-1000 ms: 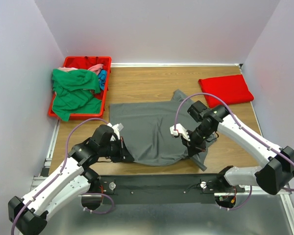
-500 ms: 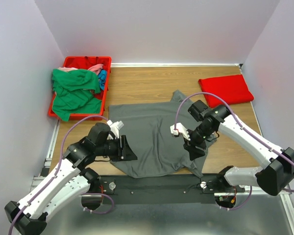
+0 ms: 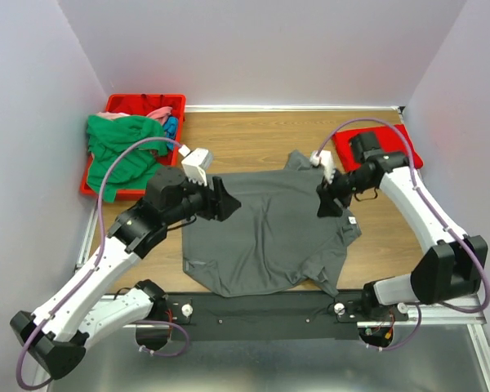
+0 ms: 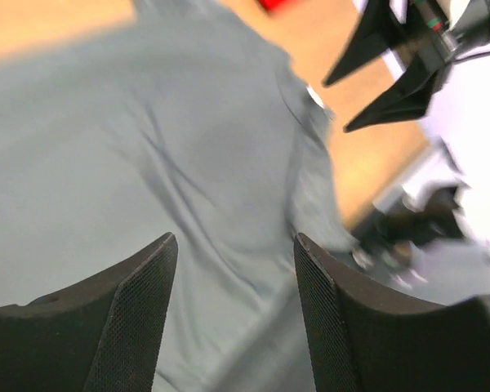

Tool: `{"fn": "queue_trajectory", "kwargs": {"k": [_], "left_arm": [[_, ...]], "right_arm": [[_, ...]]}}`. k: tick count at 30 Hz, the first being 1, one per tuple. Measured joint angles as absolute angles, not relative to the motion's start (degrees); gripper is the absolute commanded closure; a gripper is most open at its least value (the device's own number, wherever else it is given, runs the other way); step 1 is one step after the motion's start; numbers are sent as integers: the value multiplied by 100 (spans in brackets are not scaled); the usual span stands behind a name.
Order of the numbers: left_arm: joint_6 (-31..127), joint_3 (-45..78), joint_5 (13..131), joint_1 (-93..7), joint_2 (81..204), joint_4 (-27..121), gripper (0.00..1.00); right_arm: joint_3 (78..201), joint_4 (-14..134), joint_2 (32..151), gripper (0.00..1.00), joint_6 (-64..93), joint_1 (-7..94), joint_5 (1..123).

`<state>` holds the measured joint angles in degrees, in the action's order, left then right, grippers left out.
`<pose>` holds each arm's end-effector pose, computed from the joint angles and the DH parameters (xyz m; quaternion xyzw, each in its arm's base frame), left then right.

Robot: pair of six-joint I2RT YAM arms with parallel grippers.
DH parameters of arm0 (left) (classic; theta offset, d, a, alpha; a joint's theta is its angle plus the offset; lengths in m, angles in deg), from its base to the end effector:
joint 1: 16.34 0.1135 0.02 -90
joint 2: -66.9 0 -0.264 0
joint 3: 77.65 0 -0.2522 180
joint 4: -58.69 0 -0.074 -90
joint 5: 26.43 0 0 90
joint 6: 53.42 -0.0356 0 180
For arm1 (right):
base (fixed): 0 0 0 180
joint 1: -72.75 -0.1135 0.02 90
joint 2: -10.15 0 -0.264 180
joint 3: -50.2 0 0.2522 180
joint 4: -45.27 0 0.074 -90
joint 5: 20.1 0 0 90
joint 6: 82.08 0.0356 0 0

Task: Fold and stack the t-shirts
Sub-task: Flatten the tshirt out

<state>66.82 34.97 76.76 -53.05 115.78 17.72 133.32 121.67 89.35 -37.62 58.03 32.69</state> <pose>0.1442 -0.1177 0.3509 0.1103 0.8209 -0.3842 0.4079 0.2392 0.0851 0.2925 -0.5122 0.7857 0.2656 0.2229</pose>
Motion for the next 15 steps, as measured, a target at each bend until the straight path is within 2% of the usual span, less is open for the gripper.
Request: {"fn": "queue_trajectory", "kwargs": {"k": [4,9,15], "left_arm": [[5821,3226,6708,-5272,12041,2373,22],[4905,3228,5619,-5141,12277,3016,21],[4011,3816,4905,-5032,12277,3709,21]], "right_arm": [[13617,11570,9263,32,-3264,6406,3207],[14237,10927,9917,33,-2621,6736,3227],[15485,10495,11477,36,-1834,6913,3227]]}}
